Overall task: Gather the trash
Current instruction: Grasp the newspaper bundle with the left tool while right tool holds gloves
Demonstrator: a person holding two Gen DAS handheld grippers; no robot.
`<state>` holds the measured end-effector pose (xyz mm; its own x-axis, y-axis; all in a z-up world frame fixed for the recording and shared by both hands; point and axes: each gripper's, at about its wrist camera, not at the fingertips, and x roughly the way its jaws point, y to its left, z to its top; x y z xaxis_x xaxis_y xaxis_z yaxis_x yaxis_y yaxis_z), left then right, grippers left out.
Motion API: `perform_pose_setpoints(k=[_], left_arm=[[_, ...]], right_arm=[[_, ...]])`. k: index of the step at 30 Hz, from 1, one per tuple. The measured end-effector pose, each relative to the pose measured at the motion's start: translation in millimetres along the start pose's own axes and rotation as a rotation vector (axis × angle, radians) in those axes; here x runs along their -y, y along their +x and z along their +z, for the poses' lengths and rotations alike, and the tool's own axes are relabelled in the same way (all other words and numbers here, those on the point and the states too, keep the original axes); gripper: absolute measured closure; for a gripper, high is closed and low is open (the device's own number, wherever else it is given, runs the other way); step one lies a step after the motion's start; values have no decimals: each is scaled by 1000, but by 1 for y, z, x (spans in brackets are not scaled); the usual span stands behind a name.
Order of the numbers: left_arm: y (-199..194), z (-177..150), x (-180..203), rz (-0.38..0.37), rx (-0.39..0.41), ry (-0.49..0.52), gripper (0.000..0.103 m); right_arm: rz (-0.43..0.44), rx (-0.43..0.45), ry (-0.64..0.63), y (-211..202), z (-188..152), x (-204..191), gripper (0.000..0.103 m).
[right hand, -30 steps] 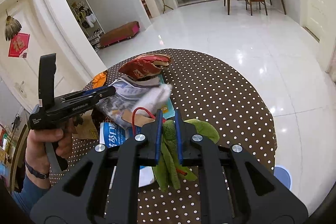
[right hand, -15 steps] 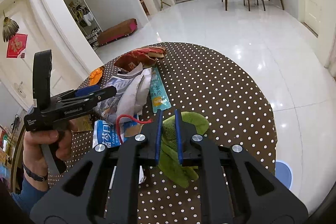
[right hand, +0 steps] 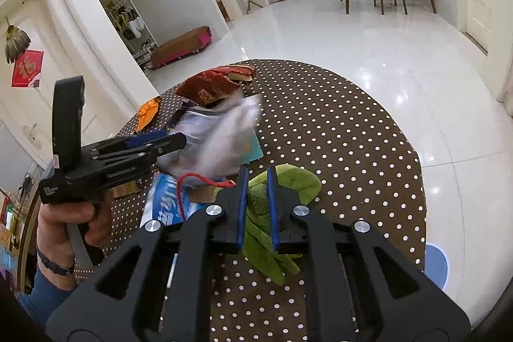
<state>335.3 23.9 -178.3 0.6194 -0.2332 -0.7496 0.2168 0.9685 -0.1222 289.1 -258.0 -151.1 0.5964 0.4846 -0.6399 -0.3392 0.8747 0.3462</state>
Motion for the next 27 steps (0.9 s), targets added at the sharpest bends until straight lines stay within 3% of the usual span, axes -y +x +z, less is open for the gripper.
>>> perform_pose_setpoints(k=[4, 7, 8, 9, 10, 11, 12, 19, 23, 27], left_arm=[[1, -4, 10, 5, 5, 42, 103], [-1, -5, 18, 1, 20, 47, 101], [-2, -4, 18, 20, 20, 49, 96], [-2, -3, 20, 25, 18, 59, 77], [-4, -3, 24, 23, 25, 70, 40], [-7, -2, 28, 23, 47, 79, 26], [-12, -2, 33, 13, 71, 99, 19], [-4, 14, 91, 24, 78, 292, 13], [20, 16, 121, 48, 18, 405, 13], [31, 19, 133, 45, -41, 458, 14]], right_arm=[[-1, 3, 6, -2, 1, 2, 91], [0, 2, 7, -1, 1, 2, 91], [-2, 2, 6, -1, 1, 1, 91], [-3, 3, 8, -1, 1, 2, 91], [-4, 4, 9, -2, 1, 2, 91], [-5, 5, 10, -3, 0, 3, 91], [-8, 8, 11, -6, -1, 5, 91], [-27, 36, 44, -23, -6, 15, 91], [-42, 39, 70, -31, -10, 28, 91], [-47, 31, 96, -32, -17, 40, 91]])
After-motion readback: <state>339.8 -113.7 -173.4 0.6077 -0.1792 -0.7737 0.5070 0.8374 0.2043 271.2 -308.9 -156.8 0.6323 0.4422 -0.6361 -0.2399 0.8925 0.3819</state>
